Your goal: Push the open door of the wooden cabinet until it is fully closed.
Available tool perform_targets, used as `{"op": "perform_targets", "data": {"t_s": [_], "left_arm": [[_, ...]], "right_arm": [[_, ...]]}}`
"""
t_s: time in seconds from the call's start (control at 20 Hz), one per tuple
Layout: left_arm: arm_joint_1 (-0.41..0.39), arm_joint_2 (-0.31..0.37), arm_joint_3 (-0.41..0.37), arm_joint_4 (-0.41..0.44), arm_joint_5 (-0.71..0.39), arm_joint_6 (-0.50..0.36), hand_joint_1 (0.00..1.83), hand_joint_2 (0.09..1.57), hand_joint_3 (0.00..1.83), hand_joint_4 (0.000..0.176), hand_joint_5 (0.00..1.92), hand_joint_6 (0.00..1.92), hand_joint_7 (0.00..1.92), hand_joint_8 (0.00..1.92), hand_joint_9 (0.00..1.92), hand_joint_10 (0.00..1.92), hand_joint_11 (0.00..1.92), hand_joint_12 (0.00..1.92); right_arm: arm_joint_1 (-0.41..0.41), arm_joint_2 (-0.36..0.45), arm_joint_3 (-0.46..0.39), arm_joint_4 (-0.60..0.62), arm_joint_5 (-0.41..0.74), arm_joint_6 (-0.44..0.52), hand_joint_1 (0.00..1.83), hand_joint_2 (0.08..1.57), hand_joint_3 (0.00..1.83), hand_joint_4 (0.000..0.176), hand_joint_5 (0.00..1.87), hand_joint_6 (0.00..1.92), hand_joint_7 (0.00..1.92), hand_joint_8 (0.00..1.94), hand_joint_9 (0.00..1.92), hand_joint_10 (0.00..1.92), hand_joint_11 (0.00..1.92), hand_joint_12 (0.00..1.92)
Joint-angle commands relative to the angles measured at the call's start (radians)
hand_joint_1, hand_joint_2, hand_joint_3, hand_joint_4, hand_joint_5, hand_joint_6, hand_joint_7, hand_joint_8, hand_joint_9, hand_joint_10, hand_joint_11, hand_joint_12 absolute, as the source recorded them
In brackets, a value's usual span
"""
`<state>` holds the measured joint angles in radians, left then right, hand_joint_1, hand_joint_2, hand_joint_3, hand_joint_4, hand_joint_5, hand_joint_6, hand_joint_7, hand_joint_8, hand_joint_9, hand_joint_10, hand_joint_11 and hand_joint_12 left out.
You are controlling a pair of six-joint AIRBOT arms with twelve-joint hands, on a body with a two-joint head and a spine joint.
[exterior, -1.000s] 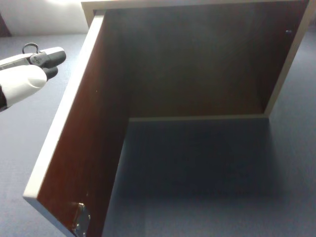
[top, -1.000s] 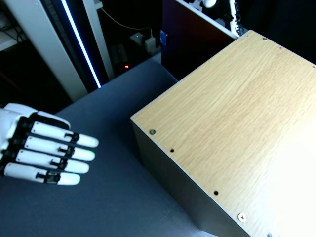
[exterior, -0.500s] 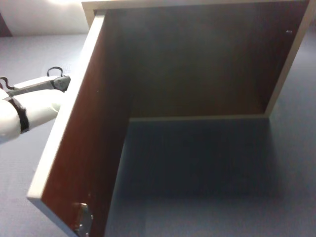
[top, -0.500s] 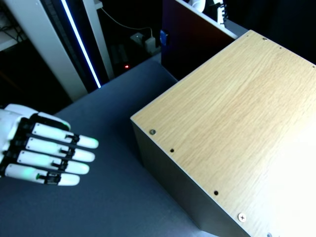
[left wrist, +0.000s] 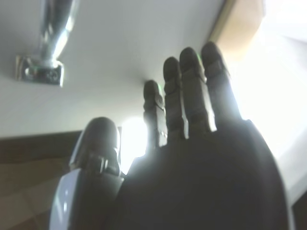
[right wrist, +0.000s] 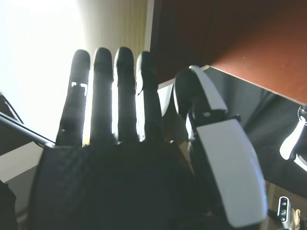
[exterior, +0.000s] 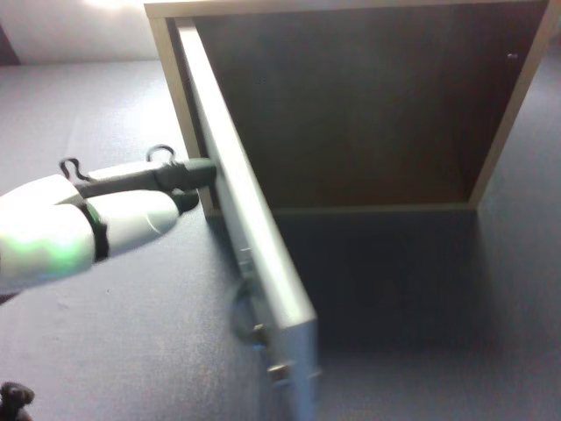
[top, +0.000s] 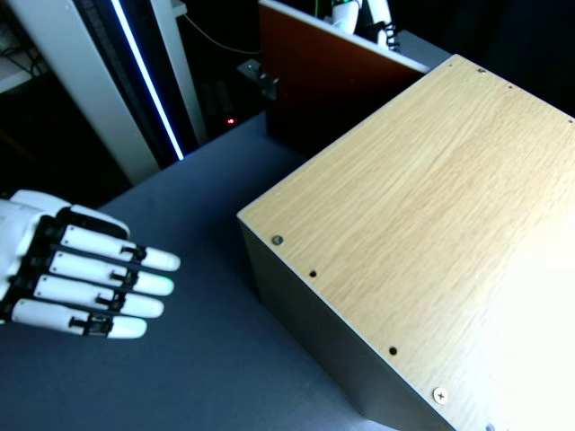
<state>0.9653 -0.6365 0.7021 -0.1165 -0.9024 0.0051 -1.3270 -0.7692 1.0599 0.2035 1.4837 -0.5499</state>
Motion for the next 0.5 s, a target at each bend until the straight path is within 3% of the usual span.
{"op": "perform_targets", "data": {"t_s": [0.0, 0.15, 0.3, 0.45], "left_arm": [[-0.019, -0.006, 0.007, 0.013, -0.103, -0.005, 0.0, 1.47, 0.01, 0.176, 0.27, 0.0, 0.34, 0.0, 0.29, 0.0, 0.18, 0.08], [-0.064, -0.036, 0.016, 0.062, -0.055, -0.005, 0.0, 1.48, 0.01, 0.176, 0.23, 0.0, 0.33, 0.0, 0.3, 0.01, 0.23, 0.11], [-0.093, -0.059, 0.021, 0.092, -0.029, -0.005, 0.0, 1.46, 0.0, 0.174, 0.27, 0.0, 0.33, 0.0, 0.29, 0.0, 0.02, 0.62], [-0.125, -0.09, 0.037, 0.13, -0.002, -0.005, 0.0, 1.46, 0.0, 0.176, 0.27, 0.0, 0.31, 0.0, 0.24, 0.0, 0.0, 0.59]], "right_arm": [[0.001, -0.002, 0.005, 0.034, 0.121, 0.007, 0.54, 1.46, 0.0, 0.0, 0.51, 0.0, 0.49, 0.0, 0.42, 0.01, 0.08, 0.84], [0.001, -0.003, 0.005, 0.037, 0.121, 0.009, 0.55, 1.46, 0.0, 0.0, 0.5, 0.0, 0.47, 0.0, 0.4, 0.0, 0.08, 0.85], [0.001, -0.003, 0.005, 0.037, 0.121, 0.011, 0.54, 1.46, 0.0, 0.0, 0.49, 0.0, 0.47, 0.0, 0.4, 0.0, 0.08, 0.83], [0.001, -0.004, 0.005, 0.038, 0.121, 0.011, 0.57, 1.46, 0.0, 0.0, 0.49, 0.0, 0.48, 0.0, 0.4, 0.0, 0.09, 0.82]]}}
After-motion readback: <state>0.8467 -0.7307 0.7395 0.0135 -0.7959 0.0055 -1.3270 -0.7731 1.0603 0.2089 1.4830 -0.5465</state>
